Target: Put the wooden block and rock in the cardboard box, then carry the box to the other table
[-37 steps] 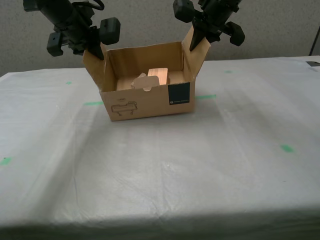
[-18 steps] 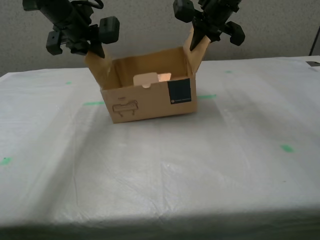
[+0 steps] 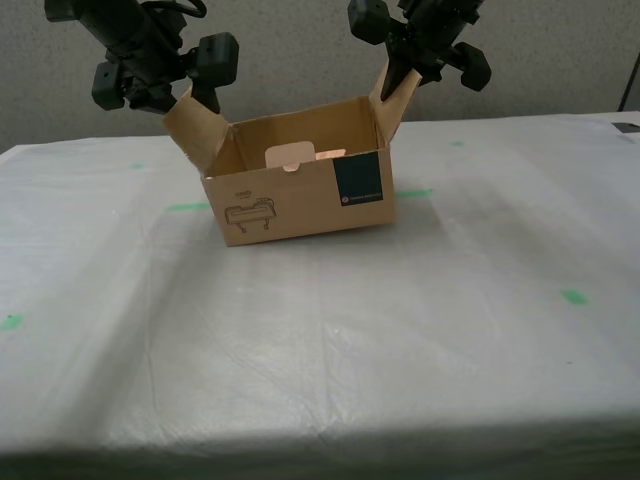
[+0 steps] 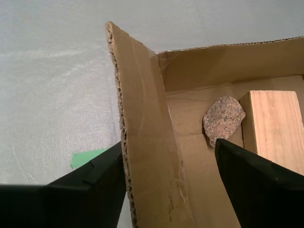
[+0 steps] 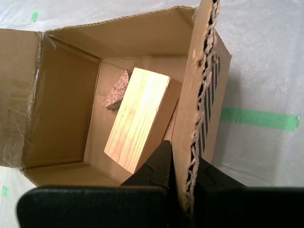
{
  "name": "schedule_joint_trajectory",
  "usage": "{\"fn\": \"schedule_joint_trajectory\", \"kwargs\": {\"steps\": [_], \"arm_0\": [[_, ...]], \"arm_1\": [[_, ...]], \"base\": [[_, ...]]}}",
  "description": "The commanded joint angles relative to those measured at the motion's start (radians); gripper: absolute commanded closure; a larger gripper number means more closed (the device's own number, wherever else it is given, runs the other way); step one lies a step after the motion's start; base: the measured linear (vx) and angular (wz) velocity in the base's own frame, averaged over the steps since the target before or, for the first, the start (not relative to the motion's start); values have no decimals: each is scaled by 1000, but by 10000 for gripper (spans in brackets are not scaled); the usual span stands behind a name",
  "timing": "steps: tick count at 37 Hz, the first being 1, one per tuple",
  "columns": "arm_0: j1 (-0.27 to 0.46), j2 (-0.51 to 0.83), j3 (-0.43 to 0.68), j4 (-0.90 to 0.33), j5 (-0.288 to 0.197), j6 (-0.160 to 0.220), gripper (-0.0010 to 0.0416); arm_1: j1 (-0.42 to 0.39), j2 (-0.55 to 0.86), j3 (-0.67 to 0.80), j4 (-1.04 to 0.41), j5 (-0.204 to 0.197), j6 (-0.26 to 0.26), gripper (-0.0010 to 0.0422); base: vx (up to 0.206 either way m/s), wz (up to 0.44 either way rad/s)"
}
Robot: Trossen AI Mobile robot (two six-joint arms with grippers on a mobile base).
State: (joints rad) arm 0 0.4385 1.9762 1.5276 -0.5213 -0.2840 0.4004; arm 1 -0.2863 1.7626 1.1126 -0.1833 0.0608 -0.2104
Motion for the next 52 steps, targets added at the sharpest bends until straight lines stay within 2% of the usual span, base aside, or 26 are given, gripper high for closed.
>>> {"fn": "schedule_joint_trajectory", "kwargs": {"steps": [1, 6, 11, 17, 25, 47, 52], "arm_0": [[1, -2, -5, 22, 13, 0, 405], [1, -2, -5, 24, 47, 0, 405], [1, -2, -3, 22, 48, 0, 405], [3, -2, -4, 19, 47, 0, 405], [3, -2, -3, 21, 47, 1, 405], [3, -2, -1, 44, 47, 1, 405], [3, -2, -1, 45, 47, 1, 405]], "arm_1": [[0, 0, 2, 3, -2, 2, 149], [0, 0, 1, 3, -2, 2, 116], [0, 0, 0, 2, -6, 2, 85], [0, 0, 0, -4, -78, 3, 51], [0, 0, -1, -12, -79, 10, 18], [0, 0, -2, -26, -79, 13, 14], [0, 0, -2, -34, -79, 28, 14]], "base": [[0, 0], [0, 0], [0, 0], [0, 0], [0, 0], [0, 0], [0, 0]]}}
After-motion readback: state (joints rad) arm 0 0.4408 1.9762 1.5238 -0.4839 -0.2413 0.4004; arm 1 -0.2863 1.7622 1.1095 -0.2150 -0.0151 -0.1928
